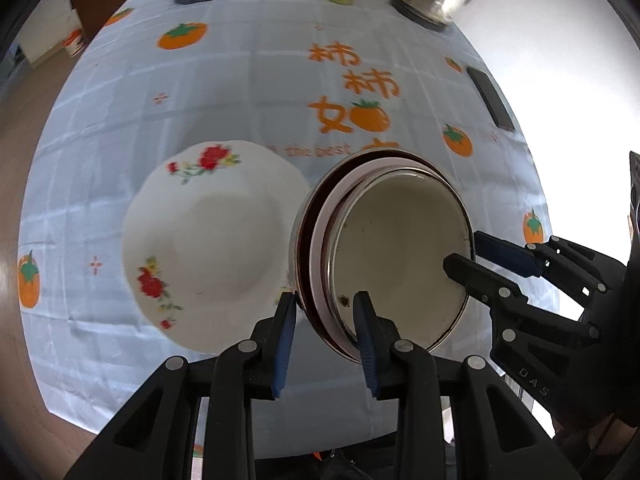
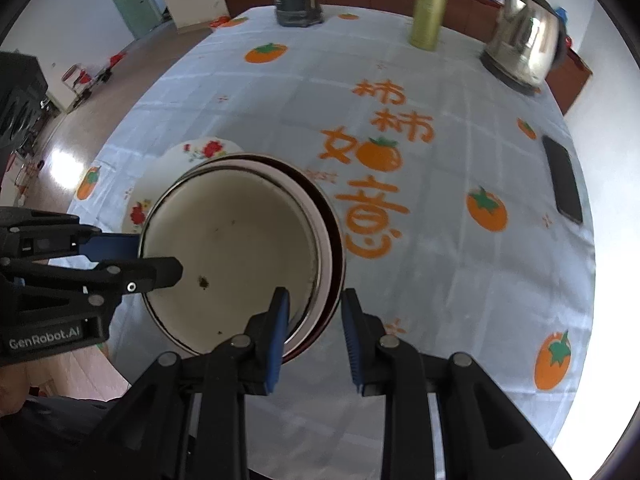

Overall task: Organize plates and bowls
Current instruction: 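Carry the nested bowl stack with both grippers over the flower plate stack, then lower the bowl stack with both grippers onto the white flower plates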

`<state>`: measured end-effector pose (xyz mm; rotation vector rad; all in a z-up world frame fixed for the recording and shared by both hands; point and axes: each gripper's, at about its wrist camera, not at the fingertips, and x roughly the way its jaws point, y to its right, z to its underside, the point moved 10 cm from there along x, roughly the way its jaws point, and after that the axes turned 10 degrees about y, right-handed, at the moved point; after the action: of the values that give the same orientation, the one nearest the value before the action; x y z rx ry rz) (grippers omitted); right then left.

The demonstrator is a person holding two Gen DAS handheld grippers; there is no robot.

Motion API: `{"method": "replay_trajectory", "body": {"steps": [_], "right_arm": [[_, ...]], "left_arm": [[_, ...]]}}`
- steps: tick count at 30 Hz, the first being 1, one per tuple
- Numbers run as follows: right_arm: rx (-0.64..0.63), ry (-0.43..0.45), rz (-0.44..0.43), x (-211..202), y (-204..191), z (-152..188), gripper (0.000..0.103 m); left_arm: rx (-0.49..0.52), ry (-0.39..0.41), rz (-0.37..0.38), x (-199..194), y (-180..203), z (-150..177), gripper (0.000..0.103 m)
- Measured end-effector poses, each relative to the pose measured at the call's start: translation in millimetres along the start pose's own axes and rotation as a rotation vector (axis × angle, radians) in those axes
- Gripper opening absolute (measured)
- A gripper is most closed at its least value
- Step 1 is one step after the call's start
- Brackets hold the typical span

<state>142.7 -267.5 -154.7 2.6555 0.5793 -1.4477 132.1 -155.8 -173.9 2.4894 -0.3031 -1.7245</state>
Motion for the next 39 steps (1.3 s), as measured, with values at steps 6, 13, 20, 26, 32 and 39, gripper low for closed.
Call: {"method": "replay_trajectory", "body": {"steps": [6, 13, 20, 26, 32, 39], "right_arm": [[-0.039, -0.002, -0.033, 12, -26, -13, 0.027], [-0.066, -0.003, -0.059, 22, -50, -23, 0.027], [-0.098, 0.015, -0.047, 19, -62, -35, 0.027], [-0.108, 0.024, -0.050, 19, -69, -42, 0.027], [-0.115, 0.021, -0.064, 23, -78, -43, 0.027], [-0.126, 0.017, -0.075, 27, -87, -44, 0.027]], "left_arm": [[-0.038, 0.015, -0.033, -6, -29, 0, 0.032], [-0.079, 0.013, -0.047, -8, -52, 3, 0.032], [-0.087, 0.036, -0.053, -18, -60, -1, 0.032], [-0.100, 0.049, -0.062, -25, -69, -3, 0.032], [-0.117, 0.058, -0.072, -28, -79, -4, 0.032], [-0.131, 0.062, -0.084, -28, -88, -3, 0.032]]}}
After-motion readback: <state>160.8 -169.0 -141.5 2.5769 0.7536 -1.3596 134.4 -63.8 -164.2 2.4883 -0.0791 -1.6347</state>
